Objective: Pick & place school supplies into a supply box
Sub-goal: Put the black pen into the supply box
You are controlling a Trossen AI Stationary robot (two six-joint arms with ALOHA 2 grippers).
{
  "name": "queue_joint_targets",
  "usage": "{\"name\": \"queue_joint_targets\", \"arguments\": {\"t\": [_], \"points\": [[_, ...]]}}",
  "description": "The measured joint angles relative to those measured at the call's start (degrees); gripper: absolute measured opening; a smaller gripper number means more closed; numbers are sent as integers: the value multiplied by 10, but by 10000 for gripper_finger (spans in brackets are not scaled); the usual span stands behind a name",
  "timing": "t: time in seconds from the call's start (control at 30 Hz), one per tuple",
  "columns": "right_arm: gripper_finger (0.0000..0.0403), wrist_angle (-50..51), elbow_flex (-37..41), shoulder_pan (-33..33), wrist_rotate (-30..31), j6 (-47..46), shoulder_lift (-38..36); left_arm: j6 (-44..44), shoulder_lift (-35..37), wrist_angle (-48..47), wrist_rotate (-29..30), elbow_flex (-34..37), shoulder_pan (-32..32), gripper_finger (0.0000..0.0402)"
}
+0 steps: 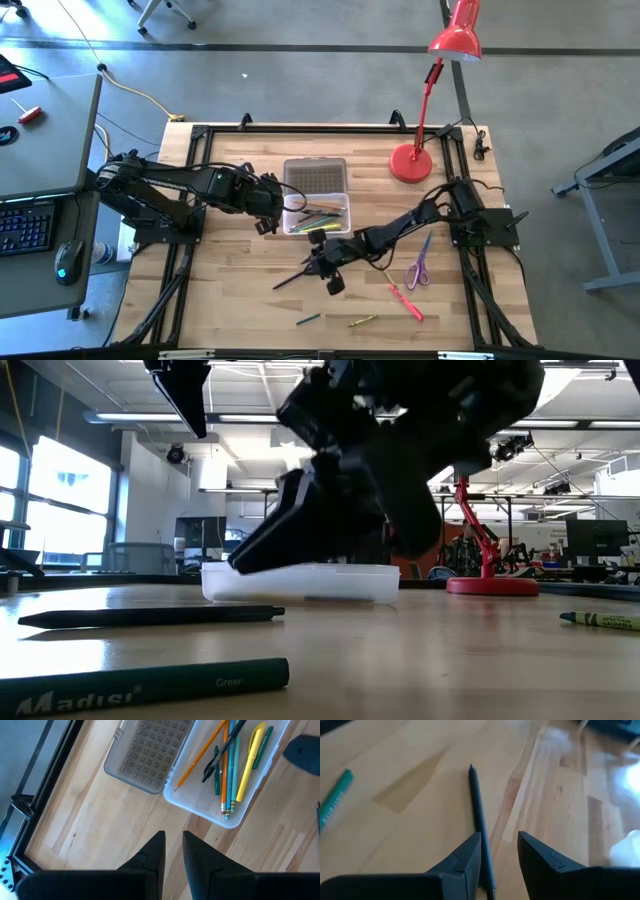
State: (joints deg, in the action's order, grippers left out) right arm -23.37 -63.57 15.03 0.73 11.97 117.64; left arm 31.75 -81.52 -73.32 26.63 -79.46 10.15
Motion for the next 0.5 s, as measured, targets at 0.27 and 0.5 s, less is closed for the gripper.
{"name": "queue_joint_targets", "arguments": {"t": [0.27,0.5], "points": [[107,-16,0,0,-25,-2,25,-2,0,0,0,0,0,95],[107,-9,-1,-3,-24,-16,49,-3,0,0,-2,0,0,95]]}}
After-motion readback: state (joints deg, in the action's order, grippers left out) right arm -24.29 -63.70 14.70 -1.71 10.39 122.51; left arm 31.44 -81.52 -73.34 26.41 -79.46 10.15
